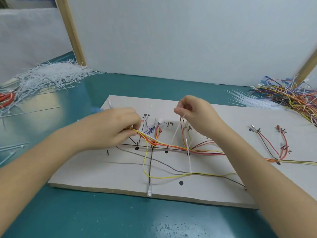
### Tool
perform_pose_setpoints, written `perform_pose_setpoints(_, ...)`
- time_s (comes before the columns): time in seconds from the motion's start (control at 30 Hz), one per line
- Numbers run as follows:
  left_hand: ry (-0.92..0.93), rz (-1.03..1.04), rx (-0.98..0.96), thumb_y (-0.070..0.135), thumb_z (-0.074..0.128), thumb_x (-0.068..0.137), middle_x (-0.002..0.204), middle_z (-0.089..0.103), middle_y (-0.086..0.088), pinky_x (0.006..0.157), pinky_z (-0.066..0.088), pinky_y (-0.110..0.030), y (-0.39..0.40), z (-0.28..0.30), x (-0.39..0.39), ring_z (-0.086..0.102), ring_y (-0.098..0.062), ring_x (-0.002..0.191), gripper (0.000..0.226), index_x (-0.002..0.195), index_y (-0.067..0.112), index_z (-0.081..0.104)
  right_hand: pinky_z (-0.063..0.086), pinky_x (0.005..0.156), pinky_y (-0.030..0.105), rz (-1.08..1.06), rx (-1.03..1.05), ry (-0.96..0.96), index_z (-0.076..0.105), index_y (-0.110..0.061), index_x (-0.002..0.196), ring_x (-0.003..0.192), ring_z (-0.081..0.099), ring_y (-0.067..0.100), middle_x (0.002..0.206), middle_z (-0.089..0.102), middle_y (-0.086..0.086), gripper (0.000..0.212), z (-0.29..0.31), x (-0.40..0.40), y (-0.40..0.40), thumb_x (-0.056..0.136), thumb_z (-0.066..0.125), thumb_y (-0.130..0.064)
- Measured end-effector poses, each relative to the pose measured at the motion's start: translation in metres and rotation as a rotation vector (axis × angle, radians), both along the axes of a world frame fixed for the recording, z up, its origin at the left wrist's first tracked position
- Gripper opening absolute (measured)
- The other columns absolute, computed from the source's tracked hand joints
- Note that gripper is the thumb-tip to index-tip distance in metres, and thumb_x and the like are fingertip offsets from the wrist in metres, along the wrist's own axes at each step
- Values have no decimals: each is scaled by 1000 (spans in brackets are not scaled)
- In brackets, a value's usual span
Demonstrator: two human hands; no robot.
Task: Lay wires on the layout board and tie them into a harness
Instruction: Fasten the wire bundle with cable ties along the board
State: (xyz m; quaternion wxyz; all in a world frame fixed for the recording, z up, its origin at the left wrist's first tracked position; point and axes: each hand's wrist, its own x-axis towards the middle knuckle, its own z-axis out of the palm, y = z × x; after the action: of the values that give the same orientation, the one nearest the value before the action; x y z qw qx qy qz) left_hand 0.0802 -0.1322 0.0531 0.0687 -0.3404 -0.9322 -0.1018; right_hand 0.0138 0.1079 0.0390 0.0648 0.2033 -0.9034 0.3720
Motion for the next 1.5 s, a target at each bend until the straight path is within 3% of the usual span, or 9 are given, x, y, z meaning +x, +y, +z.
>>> perform_pose_setpoints(0.1, -24, 43, -48, 32, 57, 86, 86, 46, 17, 73, 37, -24, 0, 11, -4, 45, 4, 80, 5, 87, 27, 57, 30, 80, 14, -7, 11, 13, 45, -24, 128, 103, 44, 3, 116, 43, -13, 52, 6, 14, 25, 84, 61, -45)
perform_pose_setpoints(0.2, -57, 140, -74, 49, 58, 77, 96, 42, 21, 85, 37, -25, -3, 8, -6, 38, 1, 93, 24, 98, 37, 55, 29, 87, 18, -24, 44, -27, 36, -34, 134, 108, 42, 2, 123, 40, -17, 71, 13, 29, 56, 72, 54, -62)
perform_pose_setpoints(0.5, -156, 109, -154, 50, 59, 82, 89, 49, 15, 83, 37, -27, 16, -30, -12, 39, -6, 90, 26, 88, 24, 58, 34, 70, 8, 205, 588, -157, 62, -28, 90, 81, 51, -2, 93, 53, -15, 7, 0, 50, 96, 85, 67, -27)
perform_pose_setpoints(0.6, -190, 98, -81, 35, 59, 88, 78, 47, 16, 72, 35, -24, 13, -28, -10, 43, -6, 78, 17, 79, 23, 51, 31, 66, 11, 221, 641, -96, 56, -29, 90, 73, 44, -9, 83, 49, -19, 10, -5, 47, 98, 92, 56, -19)
perform_pose_setpoints(0.8, 160, 32, 179, 27, 55, 81, 73, 52, 6, 63, 34, -25, 23, -1, -6, 43, -10, 67, 15, 77, 13, 58, 34, 68, 7, 160, 476, -50, 37, -37, 75, 79, 44, -9, 78, 48, -17, 34, -16, 49, 107, 94, 51, -12)
perform_pose_setpoints(1.03, -131, 72, 2, 33, 66, 83, 88, 52, 20, 85, 38, -26, 5, -33, -10, 48, -8, 90, 12, 90, 29, 57, 34, 78, 7, 163, 581, -126, 51, -44, 99, 92, 48, -5, 98, 49, -25, 27, -2, 51, 131, 80, 69, -38)
perform_pose_setpoints(1.17, -40, 19, 83, 48, 52, 81, 80, 47, 31, 74, 38, -23, 3, -35, -4, 53, -12, 79, 30, 86, 22, 67, 36, 79, 15, 170, 584, -162, 55, -39, 96, 88, 51, 3, 98, 52, -16, 19, -5, 53, 135, 88, 63, -24)
perform_pose_setpoints(1.33, -12, 34, 184, 48, 40, 79, 82, 65, 6, 74, 39, -27, 8, -28, -3, 50, -6, 81, 47, 88, 11, 69, 36, 86, 31, 221, 762, -83, 39, -33, 95, 92, 34, 8, 93, 37, -18, 13, -13, 52, 132, 97, 43, -21)
perform_pose_setpoints(1.5, 49, 89, 270, 30, 56, 80, 78, 66, -5, 68, 39, -27, 16, -18, -2, 50, -10, 75, 25, 83, 8, 68, 38, 81, 34, 180, 611, 74, 44, -25, 96, 89, 37, 12, 96, 39, -13, 10, -24, 63, 134, 96, 46, -16)
